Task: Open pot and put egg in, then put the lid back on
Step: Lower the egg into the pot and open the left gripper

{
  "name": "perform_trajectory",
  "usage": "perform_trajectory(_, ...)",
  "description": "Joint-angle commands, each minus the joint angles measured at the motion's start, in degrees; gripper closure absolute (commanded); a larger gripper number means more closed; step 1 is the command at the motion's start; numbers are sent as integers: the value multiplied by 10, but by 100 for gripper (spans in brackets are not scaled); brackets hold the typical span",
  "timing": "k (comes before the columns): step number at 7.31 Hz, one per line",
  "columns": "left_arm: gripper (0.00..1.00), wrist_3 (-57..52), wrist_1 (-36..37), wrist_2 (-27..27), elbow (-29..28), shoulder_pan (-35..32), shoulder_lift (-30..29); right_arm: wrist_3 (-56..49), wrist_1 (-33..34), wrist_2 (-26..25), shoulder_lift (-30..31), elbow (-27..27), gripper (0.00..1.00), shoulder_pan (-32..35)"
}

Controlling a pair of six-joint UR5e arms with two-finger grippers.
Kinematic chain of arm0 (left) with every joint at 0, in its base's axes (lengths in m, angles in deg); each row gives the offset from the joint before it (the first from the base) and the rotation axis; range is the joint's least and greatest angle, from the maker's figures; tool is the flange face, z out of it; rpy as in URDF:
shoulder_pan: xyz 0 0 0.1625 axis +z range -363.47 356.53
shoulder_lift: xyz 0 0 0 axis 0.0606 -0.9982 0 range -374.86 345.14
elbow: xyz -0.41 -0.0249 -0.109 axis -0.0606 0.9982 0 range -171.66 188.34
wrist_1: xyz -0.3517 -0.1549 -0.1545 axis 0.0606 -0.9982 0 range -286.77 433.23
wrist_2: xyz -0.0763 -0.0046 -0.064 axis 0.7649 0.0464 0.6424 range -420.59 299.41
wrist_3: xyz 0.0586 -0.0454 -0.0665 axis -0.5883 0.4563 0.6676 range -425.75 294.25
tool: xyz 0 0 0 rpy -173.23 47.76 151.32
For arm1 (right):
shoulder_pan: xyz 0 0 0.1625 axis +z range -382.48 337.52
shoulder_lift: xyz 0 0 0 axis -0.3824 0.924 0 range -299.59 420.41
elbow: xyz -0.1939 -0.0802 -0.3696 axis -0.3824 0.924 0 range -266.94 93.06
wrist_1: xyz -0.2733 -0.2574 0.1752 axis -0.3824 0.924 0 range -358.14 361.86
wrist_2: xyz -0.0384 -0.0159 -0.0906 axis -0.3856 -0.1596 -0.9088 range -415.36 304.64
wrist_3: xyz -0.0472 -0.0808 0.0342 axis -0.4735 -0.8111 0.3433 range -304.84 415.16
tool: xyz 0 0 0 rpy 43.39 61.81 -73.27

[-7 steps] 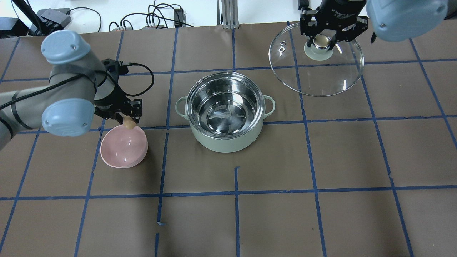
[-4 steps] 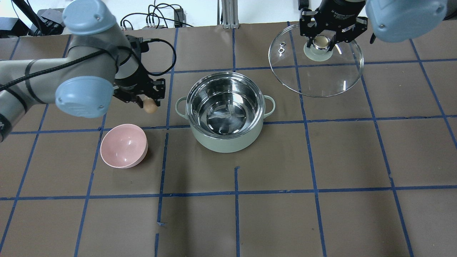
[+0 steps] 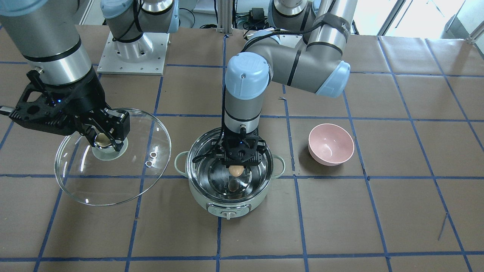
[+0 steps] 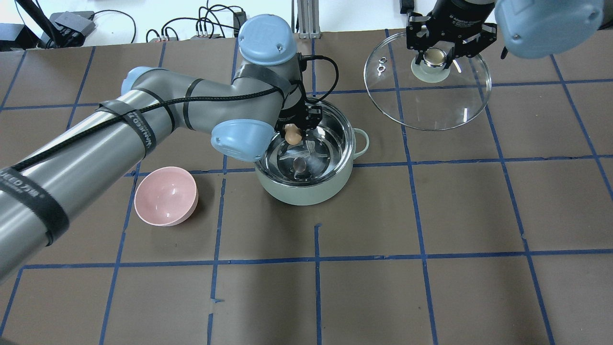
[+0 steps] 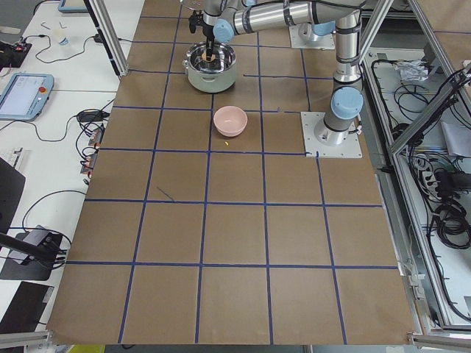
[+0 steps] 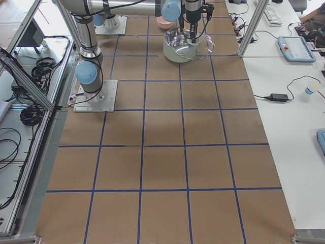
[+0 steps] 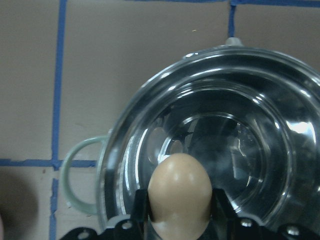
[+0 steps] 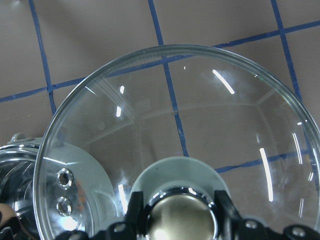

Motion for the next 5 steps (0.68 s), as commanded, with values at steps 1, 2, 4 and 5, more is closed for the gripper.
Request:
perform_trajectory(1,82,-22,14,0,-3,-4,-25,-2,-1,0,0,0,53,1)
perform_trajectory(2,1,-20,13,-2,-5,-4,-16,-2,-1,2,0,0,53,1)
perform_trajectory(4,0,-32,1,-3,-7,4,10,-2,-1,4,0,-1,53,1)
perform_trajectory(5,0,-55,-58,-2,-7,36,54,-6,-1,5,0,-1,53,1)
